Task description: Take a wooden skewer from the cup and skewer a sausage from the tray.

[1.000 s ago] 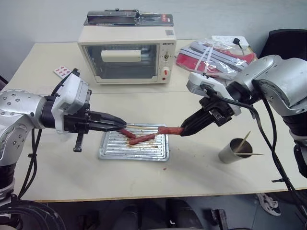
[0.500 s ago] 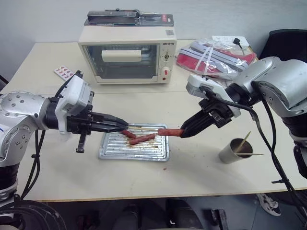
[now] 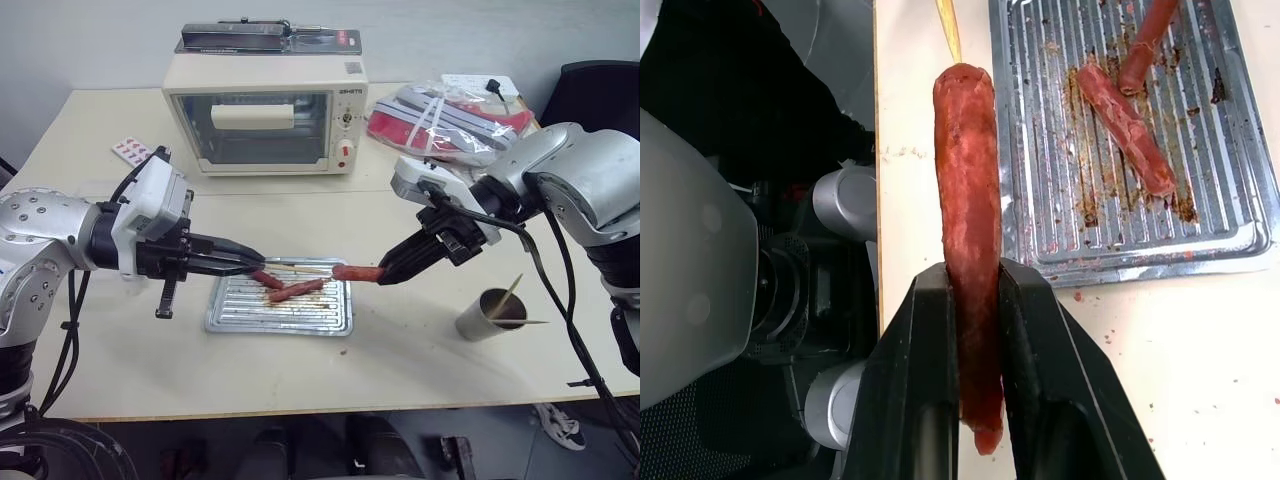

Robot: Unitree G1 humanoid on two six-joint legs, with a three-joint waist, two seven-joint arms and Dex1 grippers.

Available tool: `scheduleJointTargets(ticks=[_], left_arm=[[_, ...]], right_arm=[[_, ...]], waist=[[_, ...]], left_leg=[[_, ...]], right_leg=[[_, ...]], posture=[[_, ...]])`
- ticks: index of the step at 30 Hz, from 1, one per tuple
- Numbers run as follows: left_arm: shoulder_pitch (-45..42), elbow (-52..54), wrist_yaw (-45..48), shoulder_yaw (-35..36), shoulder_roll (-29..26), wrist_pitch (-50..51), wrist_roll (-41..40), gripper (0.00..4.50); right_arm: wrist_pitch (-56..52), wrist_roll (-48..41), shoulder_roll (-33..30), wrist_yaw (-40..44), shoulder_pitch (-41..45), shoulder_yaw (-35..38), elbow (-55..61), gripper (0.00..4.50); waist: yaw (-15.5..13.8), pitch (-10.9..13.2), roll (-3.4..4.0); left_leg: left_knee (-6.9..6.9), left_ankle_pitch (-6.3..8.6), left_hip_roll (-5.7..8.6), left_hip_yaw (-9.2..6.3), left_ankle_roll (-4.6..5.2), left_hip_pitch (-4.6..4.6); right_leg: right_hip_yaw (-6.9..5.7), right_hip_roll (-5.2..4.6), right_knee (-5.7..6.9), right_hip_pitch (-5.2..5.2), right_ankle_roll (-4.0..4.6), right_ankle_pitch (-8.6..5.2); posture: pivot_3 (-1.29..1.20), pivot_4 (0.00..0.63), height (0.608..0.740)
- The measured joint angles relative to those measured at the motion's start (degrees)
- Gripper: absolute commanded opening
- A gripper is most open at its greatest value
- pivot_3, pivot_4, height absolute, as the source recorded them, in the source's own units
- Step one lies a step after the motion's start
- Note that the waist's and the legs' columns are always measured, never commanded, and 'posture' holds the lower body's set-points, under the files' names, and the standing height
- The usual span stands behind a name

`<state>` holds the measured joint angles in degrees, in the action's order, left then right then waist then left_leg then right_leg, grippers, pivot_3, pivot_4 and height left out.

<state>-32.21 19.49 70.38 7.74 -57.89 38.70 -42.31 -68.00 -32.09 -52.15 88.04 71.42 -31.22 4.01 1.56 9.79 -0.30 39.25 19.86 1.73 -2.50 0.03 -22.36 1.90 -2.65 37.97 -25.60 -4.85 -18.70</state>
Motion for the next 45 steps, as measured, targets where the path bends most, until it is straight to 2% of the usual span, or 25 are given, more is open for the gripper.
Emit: scheduleJointTargets(ticks=[23, 25, 29, 33, 38, 41, 45], left_arm=[[-4.71, -0.35, -1.99, -5.13, 6.67, -0.14, 2.18, 0.00], [-4.71, -0.46, -2.01, -5.21, 7.11, -0.14, 2.40, 0.00], [-4.40, -0.41, -2.07, -5.53, 7.49, -0.84, 2.58, 0.00], [-0.55, -0.32, -3.19, -3.15, 5.98, -1.46, 3.55, 0.00], [7.69, 2.24, -8.08, 4.21, 5.22, -2.07, 4.51, 0.00], [13.12, 5.57, -12.18, 7.36, 5.84, -2.67, 5.83, 0.00], [20.86, 10.57, -21.70, 13.19, 10.10, -3.11, 8.88, 0.00]], right_arm=[[-8.69, -3.35, 4.24, -2.56, 2.11, 2.57, -1.20, 0.25], [-8.87, -3.35, 4.24, -2.62, 2.11, 2.60, -1.20, 0.93], [-8.40, -3.97, 5.42, -3.00, 2.65, 2.82, -0.83, 1.93], [-6.80, -3.03, 5.19, -5.13, 2.71, 3.84, -0.91, 1.93], [-2.94, -1.51, 3.19, -6.28, 3.51, 6.95, -1.31, 1.93], [-1.92, -0.66, 3.62, -9.29, 3.58, 9.51, -1.70, 2.35], [-0.68, -0.52, 5.50, -13.89, 2.87, 13.16, -1.44, 3.39]], waist=[[0.02, 0.00, 0.00], [0.03, 0.00, 0.00], [0.05, 0.00, 0.00], [0.06, 0.00, 0.00], [0.03, 0.00, 0.00], [-0.01, 0.00, 0.00], [-0.06, 0.00, 0.00]], left_leg=[[0.07, 0.00, 0.01, -0.01, 0.00, -0.02], [0.07, 0.00, 0.01, -0.01, 0.00, -0.02], [0.08, 0.00, 0.01, -0.02, 0.00, -0.02], [0.08, 0.00, 0.01, -0.01, 0.00, -0.02], [0.06, 0.00, 0.01, 0.00, 0.00, -0.02], [0.04, 0.00, 0.01, 0.02, 0.00, -0.01], [0.02, 0.00, 0.00, 0.00, 0.00, -0.01]], right_leg=[[-0.01, 0.00, 0.04, 0.00, 0.00, 0.00], [-0.01, 0.00, 0.04, 0.00, 0.00, 0.00], [-0.01, 0.00, 0.06, -0.01, 0.00, 0.00], [-0.01, -0.01, 0.05, -0.02, 0.00, 0.00], [0.02, -0.02, 0.04, -0.02, 0.00, 0.00], [0.04, -0.02, 0.03, -0.02, 0.00, 0.00], [0.02, -0.02, 0.03, -0.02, 0.00, 0.00]], posture=[[0.00, 0.150, 0.740], [0.00, 0.150, 0.740], [0.00, 0.150, 0.740], [0.00, 0.150, 0.740], [0.00, 0.150, 0.740], [0.00, 0.150, 0.740], [0.00, 0.150, 0.740]])
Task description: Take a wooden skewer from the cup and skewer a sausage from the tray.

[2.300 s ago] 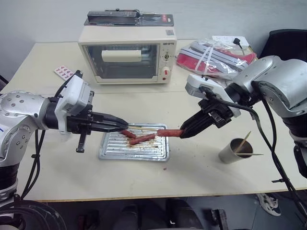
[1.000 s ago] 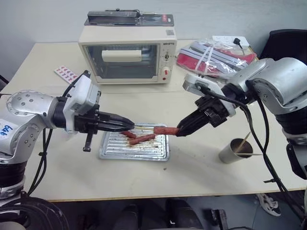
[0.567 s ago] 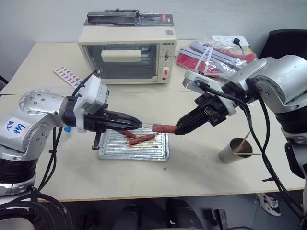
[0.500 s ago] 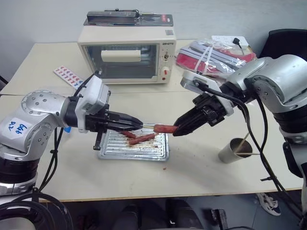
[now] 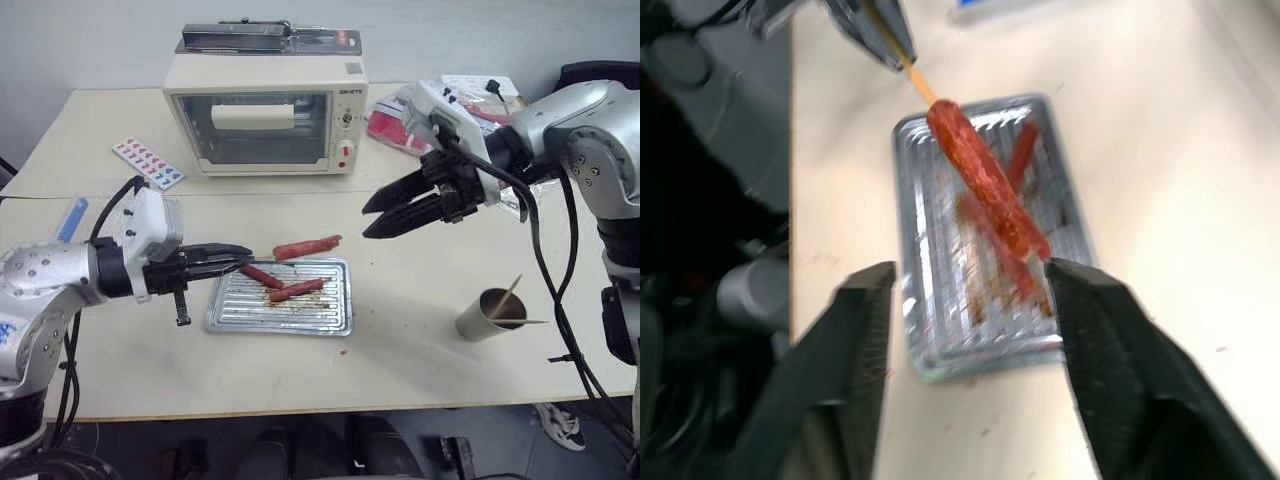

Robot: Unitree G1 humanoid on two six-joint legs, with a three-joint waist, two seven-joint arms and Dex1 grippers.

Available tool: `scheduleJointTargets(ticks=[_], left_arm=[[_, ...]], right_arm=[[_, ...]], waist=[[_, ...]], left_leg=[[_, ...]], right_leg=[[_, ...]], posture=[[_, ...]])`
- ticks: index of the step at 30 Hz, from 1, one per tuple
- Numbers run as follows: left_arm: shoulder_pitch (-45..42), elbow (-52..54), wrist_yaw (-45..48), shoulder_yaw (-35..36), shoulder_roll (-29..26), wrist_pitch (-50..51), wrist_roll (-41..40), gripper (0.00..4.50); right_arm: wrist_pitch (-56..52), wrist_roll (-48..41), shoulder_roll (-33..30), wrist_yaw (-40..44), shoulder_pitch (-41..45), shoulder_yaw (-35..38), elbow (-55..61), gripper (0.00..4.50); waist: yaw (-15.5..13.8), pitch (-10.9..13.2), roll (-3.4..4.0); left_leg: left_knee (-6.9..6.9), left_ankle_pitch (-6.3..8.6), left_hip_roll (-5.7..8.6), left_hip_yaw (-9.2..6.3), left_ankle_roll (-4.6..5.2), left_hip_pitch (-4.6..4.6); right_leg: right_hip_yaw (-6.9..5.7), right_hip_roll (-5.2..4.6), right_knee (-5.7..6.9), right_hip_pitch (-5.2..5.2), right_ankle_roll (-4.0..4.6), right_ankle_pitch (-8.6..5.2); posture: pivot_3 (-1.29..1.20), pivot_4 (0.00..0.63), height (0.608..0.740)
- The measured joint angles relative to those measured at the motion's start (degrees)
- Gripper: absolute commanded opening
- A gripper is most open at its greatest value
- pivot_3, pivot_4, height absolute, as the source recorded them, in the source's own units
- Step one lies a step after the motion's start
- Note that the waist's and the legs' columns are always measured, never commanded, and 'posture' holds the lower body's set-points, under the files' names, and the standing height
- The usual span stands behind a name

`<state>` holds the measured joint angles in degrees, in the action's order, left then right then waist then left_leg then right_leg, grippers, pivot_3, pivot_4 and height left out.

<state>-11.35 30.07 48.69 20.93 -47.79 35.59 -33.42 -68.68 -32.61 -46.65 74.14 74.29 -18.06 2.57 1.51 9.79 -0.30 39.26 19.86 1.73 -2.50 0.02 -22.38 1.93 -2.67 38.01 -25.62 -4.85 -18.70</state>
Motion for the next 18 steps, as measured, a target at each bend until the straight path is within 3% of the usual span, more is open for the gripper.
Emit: scheduleJointTargets(ticks=[2, 11, 16, 18], left_arm=[[2.32, 1.48, -5.21, 3.61, 2.66, 0.56, 0.73, 0.00], [13.10, 3.69, -20.29, 19.53, 9.08, 3.17, 4.62, 0.00], [13.37, -5.21, -24.20, 23.33, 9.13, 0.80, 8.17, 0.00], [11.87, -11.93, -24.81, 22.83, 8.02, -0.95, 10.20, 0.00]], right_arm=[[0.71, 0.01, 0.49, -1.70, -1.15, 0.96, 1.08, 3.88], [1.05, -1.89, 1.97, -5.21, -1.63, 4.64, 4.87, 3.88], [1.05, -2.61, 2.84, -7.00, -1.64, 5.19, 6.34, 3.88], [0.73, -3.03, 3.60, -7.89, -1.64, 5.28, 6.47, 4.20]], waist=[[-0.06, 0.00, 0.00], [-0.07, 0.00, -0.01], [-0.08, -0.01, -0.01], [-0.15, -0.02, -0.03]], left_leg=[[0.01, 0.00, 0.00, 0.01, 0.00, 0.00], [0.00, 0.00, 0.00, 0.00, 0.00, 0.01], [0.00, 0.00, 0.01, 0.01, 0.00, 0.04], [0.00, 0.00, 0.01, 0.00, 0.00, 0.04]], right_leg=[[0.00, 0.00, -0.01, 0.01, 0.00, 0.00], [-0.01, 0.00, -0.02, 0.04, 0.00, 0.00], [-0.02, -0.01, -0.02, 0.05, 0.00, 0.00], [-0.03, -0.01, -0.02, 0.05, 0.00, 0.00]], posture=[[0.00, 0.150, 0.740], [0.00, 0.150, 0.740], [0.00, 0.150, 0.740], [0.00, 0.150, 0.740]])
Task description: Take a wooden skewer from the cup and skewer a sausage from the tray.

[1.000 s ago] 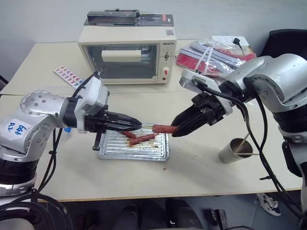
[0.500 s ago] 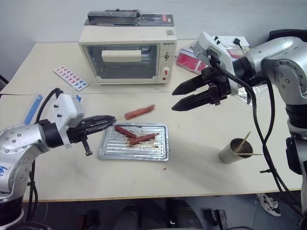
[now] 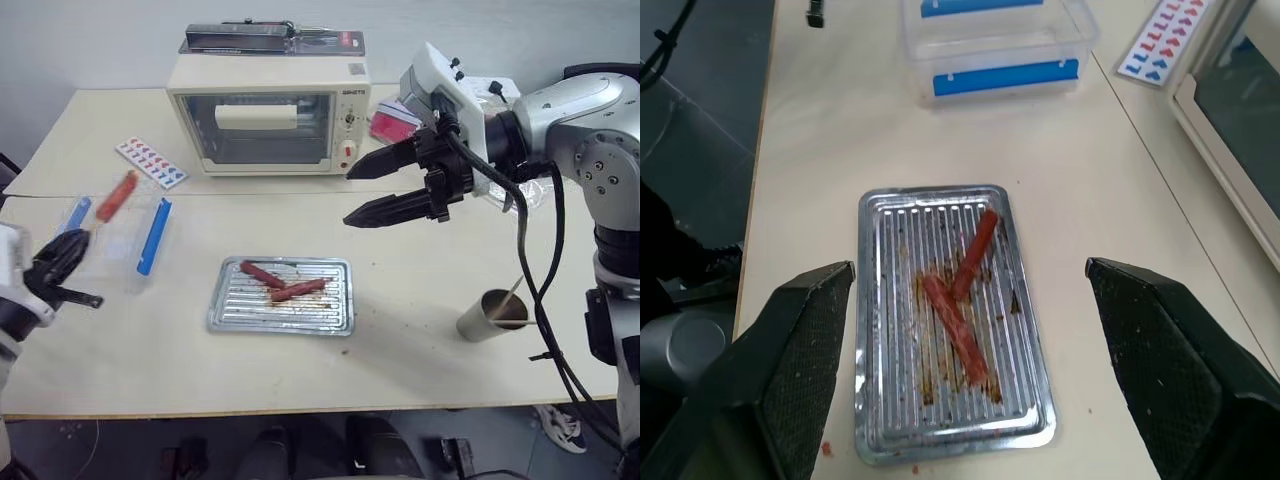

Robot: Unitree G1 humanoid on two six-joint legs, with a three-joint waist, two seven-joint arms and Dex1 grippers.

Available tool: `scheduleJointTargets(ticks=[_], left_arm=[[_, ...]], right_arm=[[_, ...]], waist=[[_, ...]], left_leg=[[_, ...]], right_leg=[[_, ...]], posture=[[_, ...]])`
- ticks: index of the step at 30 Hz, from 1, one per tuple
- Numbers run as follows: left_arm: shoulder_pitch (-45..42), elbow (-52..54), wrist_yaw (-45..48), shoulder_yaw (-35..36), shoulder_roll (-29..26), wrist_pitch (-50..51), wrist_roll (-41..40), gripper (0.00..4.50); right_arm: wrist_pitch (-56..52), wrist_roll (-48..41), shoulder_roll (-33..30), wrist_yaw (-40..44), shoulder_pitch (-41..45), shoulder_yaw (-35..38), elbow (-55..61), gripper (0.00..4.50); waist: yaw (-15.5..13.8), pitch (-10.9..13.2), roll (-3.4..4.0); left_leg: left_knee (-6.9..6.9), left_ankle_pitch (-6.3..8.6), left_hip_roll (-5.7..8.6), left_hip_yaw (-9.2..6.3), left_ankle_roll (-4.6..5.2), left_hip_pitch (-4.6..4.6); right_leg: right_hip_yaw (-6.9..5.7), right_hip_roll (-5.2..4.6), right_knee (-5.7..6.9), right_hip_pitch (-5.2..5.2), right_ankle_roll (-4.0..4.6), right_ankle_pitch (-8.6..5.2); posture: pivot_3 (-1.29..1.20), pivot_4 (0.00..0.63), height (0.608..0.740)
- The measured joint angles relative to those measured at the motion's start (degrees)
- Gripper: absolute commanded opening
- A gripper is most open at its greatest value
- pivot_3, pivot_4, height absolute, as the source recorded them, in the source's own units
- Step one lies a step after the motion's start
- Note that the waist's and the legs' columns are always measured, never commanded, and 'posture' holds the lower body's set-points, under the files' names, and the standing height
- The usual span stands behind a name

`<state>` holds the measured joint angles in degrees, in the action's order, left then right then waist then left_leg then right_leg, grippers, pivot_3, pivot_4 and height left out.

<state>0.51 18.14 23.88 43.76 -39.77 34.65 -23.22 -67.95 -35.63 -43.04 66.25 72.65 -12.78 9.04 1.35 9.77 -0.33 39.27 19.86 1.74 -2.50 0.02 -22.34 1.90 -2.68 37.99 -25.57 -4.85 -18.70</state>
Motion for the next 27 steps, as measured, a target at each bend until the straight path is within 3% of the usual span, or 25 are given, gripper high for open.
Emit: scheduleJointTargets(ticks=[2, 13, 14, 21, 27], left_arm=[[-1.39, -5.48, -0.37, -1.70, -1.31, -2.11, 2.14, 0.00], [-7.97, -16.91, -0.32, -10.11, -1.56, -8.45, 5.87, 0.00], [-8.10, -16.95, -0.21, -10.37, -1.57, -8.58, 5.87, 0.45], [-6.56, -16.01, 0.75, -8.39, -3.51, -8.62, 5.14, 2.00], [2.25, -3.83, 6.43, 5.36, -3.66, 0.13, -6.61, 2.00]], right_arm=[[-0.67, -0.37, 0.23, -0.99, 0.00, 0.13, 0.21, 4.45], [-2.60, -2.91, 0.21, -4.29, -0.08, 2.23, 3.03, 4.45], [-2.69, -2.98, 0.21, -4.46, -0.08, 2.23, 3.10, 4.50], [-3.45, -4.36, 0.32, -5.92, -0.25, 2.52, 3.34, 4.50], [-3.63, -5.41, 0.44, -6.49, -1.16, 3.01, 3.63, 4.50]], waist=[[-0.03, -0.01, -0.02], [0.28, -0.03, -0.06], [0.32, -0.03, -0.06], [0.32, -0.03, -0.06], [0.21, -0.03, -0.07]], left_leg=[[0.00, 0.00, 0.02, -0.01, 0.00, 0.00], [-0.06, 0.02, 0.02, 0.00, 0.01, -0.01], [-0.07, 0.02, 0.02, 0.00, 0.01, -0.01], [-0.08, 0.02, 0.02, 0.01, 0.01, -0.01], [-0.09, 0.03, 0.00, 0.00, 0.01, -0.03]], right_leg=[[0.00, -0.02, 0.01, 0.00, 0.00, 0.00], [-0.02, -0.05, -0.01, -0.03, 0.00, 0.00], [-0.01, -0.05, -0.01, -0.03, 0.00, 0.00], [0.01, -0.05, -0.02, -0.04, 0.00, 0.00], [0.01, -0.08, -0.04, -0.04, 0.00, 0.00]], posture=[[0.00, 0.150, 0.740], [0.00, 0.150, 0.740], [0.00, 0.150, 0.740], [0.00, 0.150, 0.740], [0.00, 0.150, 0.740]])
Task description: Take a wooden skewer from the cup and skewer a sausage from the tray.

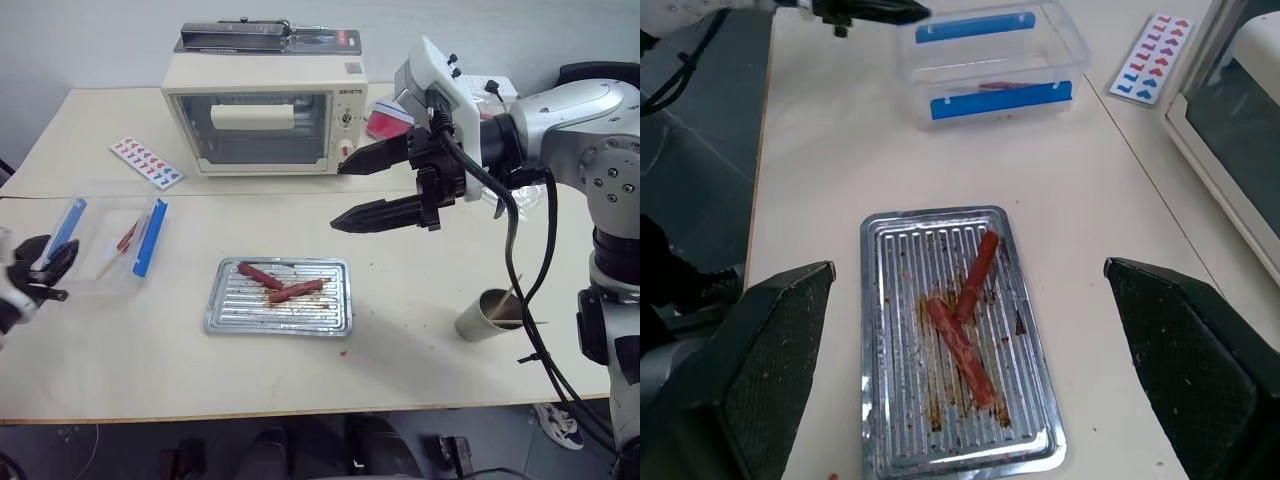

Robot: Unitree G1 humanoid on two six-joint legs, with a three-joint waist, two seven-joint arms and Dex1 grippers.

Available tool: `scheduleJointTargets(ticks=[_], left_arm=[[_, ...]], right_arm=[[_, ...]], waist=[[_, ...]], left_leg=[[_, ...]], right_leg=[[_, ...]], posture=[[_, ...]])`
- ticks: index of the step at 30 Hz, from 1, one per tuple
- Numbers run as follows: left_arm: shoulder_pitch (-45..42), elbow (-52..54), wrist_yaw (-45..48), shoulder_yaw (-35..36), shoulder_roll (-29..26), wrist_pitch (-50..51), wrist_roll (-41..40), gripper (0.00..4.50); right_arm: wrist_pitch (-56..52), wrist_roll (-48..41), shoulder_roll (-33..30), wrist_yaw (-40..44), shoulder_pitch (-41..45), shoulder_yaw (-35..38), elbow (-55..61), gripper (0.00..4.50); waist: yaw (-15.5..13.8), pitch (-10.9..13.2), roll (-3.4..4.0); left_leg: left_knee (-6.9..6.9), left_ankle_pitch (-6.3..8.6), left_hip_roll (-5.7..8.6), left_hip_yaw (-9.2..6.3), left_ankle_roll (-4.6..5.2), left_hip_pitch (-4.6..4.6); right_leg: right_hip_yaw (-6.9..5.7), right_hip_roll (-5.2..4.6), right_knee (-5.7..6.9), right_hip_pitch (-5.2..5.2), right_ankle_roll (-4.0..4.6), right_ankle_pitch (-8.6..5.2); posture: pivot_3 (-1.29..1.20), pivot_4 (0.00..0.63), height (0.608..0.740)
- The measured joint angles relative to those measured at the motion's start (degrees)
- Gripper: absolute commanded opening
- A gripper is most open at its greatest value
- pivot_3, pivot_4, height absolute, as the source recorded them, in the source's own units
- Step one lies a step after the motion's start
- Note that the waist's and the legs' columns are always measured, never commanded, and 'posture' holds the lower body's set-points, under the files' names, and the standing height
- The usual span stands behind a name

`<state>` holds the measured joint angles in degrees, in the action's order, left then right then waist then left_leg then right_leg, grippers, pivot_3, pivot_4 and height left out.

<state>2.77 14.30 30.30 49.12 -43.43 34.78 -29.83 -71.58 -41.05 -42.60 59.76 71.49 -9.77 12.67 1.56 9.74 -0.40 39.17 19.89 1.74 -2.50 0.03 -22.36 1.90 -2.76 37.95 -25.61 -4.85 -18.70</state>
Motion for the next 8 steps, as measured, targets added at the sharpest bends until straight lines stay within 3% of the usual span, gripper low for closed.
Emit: scheduleJointTargets(ticks=[4, 8], left_arm=[[7.96, 4.82, 3.50, 11.22, -0.05, 4.97, -6.26, 2.00], [9.05, 4.46, 4.04, 15.28, -1.66, 6.52, -7.73, 2.00]], right_arm=[[0.14, -0.52, -0.46, -0.05, -0.98, 0.27, -0.02, 4.50], [0.69, -0.52, -0.48, -0.15, -1.14, 0.40, -0.05, 4.50]], waist=[[0.00, 0.00, 0.00], [-0.40, 0.00, -0.01]], left_leg=[[0.00, 0.00, 0.00, 0.00, 0.00, 0.03], [0.02, -0.02, 0.00, -0.02, -0.01, 0.08]], right_leg=[[0.00, 0.00, -0.05, 0.03, 0.00, 0.00], [-0.01, 0.00, -0.16, 0.09, 0.01, -0.01]], posture=[[0.00, 0.150, 0.740], [0.00, 0.150, 0.740]])
